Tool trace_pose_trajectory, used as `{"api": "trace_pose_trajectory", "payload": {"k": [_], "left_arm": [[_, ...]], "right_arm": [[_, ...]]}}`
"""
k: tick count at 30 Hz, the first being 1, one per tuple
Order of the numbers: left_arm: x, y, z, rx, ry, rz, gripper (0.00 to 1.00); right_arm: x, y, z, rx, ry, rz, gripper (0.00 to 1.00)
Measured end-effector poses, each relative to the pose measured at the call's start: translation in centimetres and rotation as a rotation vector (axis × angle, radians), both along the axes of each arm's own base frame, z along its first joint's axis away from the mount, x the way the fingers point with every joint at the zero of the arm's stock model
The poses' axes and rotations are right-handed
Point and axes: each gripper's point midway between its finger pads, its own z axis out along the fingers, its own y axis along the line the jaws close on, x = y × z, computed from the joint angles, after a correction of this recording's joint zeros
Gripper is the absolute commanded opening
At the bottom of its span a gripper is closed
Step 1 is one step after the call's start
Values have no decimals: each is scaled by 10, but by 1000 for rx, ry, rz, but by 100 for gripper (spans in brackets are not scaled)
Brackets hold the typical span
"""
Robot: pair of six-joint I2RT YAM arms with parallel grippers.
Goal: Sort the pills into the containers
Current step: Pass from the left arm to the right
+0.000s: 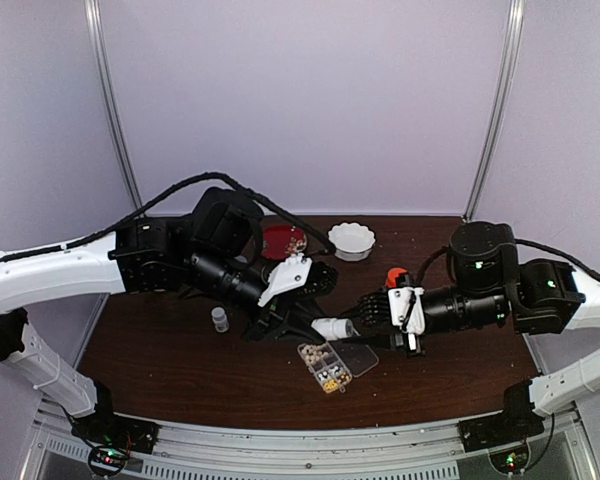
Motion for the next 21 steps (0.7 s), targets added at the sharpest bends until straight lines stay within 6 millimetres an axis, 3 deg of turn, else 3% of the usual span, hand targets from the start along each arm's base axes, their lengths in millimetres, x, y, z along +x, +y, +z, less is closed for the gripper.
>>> {"api": "trace_pose_trajectory", "payload": {"k": [6, 12, 21], "left_arm": [[1, 0, -1, 2, 5, 3, 0], [0, 0, -1, 3, 7, 4, 0], [0, 2, -4, 14, 28, 13, 0]], "right_arm": [[2, 0, -1, -3, 0, -13, 25], [2, 1, -1, 0, 17, -30, 11], [2, 3, -1, 50, 229, -116, 0]]}}
